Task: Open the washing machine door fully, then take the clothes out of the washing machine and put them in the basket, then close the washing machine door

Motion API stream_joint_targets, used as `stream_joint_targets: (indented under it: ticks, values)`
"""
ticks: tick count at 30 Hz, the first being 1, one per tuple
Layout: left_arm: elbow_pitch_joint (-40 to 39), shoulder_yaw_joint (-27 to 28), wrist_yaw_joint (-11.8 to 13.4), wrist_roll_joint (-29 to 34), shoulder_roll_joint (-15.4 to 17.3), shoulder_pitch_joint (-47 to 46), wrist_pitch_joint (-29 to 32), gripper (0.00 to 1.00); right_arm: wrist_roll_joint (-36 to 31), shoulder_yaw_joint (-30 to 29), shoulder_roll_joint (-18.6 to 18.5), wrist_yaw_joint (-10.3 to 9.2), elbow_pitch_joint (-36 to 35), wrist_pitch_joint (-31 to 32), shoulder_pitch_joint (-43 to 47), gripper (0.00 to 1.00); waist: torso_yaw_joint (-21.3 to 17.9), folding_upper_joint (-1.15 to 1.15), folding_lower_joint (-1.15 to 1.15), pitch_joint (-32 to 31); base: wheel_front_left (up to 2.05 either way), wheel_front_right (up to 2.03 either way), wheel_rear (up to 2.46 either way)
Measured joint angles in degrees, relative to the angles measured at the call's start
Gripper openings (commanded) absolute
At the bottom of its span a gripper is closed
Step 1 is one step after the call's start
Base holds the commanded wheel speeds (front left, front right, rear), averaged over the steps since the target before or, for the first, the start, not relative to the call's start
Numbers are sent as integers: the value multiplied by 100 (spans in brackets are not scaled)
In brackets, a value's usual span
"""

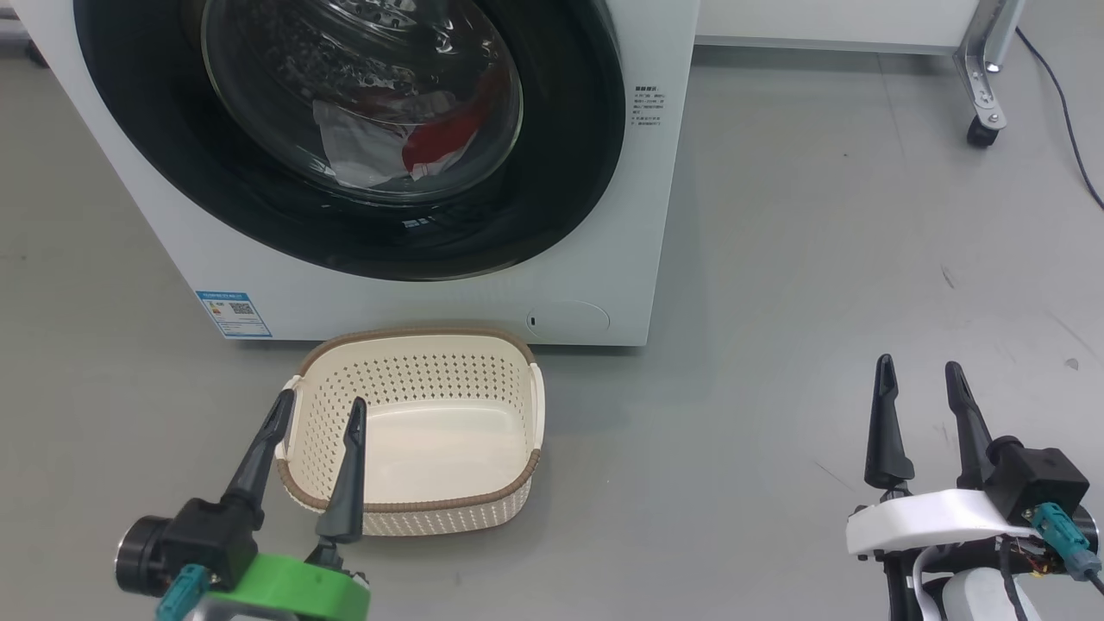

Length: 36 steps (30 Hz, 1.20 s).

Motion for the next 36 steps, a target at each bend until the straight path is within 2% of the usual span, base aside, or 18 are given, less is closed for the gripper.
stream_joint_targets:
  ticks: [5, 16, 36]
  values:
    - [148, -126, -1, 170, 1, 48, -30, 100, -174, 62, -10, -92, 131, -19, 0, 100, -10, 0, 0, -5, 0, 0, 0]
    - [633, -24, -3, 153, -27, 138, -30, 100, -159, 163, -13, -137, 405, -25, -1, 100, -39, 0, 0, -31, 0, 0, 0]
    - [879, 35, -3, 149, -118, 136, -30, 100, -155, 204, -15, -143, 591, -25, -7, 100, -49, 0, 0, -86, 0, 0, 0]
